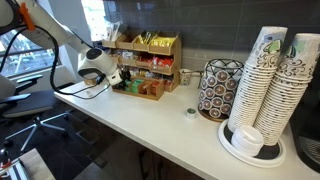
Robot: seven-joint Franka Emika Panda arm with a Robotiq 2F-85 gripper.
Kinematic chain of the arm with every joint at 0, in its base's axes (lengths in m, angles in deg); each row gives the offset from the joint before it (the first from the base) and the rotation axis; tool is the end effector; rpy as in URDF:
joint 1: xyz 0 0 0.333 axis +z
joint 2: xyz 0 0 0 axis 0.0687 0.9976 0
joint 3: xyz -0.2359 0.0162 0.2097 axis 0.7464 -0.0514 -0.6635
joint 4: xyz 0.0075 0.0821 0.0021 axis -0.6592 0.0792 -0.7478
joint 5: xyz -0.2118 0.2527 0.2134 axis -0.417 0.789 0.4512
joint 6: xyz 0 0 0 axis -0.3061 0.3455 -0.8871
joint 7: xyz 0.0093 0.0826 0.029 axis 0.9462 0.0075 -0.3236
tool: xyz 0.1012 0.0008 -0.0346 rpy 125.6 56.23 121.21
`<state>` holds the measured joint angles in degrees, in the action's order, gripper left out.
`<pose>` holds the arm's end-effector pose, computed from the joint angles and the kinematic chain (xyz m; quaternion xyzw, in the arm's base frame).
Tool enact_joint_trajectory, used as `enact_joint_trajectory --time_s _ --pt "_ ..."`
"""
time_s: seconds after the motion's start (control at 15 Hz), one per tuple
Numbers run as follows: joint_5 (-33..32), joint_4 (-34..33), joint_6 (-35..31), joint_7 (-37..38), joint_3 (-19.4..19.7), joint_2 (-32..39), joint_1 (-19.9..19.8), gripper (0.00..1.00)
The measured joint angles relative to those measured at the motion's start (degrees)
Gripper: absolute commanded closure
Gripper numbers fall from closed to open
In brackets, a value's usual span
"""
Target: Put one green sachet on the counter
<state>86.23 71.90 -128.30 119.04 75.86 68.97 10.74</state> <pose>0.5864 0.1061 0.3021 -0.7067 0.6123 -0.1973 0.2947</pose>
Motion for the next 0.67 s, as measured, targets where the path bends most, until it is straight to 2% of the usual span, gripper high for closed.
enact_joint_trajectory --time_s 0.13,0.27,0.67 --pt "0.0 0.0 -0.4 0.1 -0.3 0.0 -0.2 0.86" --pt "0.1 -0.1 -0.9 0.2 -0.8 0.0 -0.5 0.99" --pt "0.1 -0.1 -1.9 0.8 -1.5 -0.2 -1.0 1.00"
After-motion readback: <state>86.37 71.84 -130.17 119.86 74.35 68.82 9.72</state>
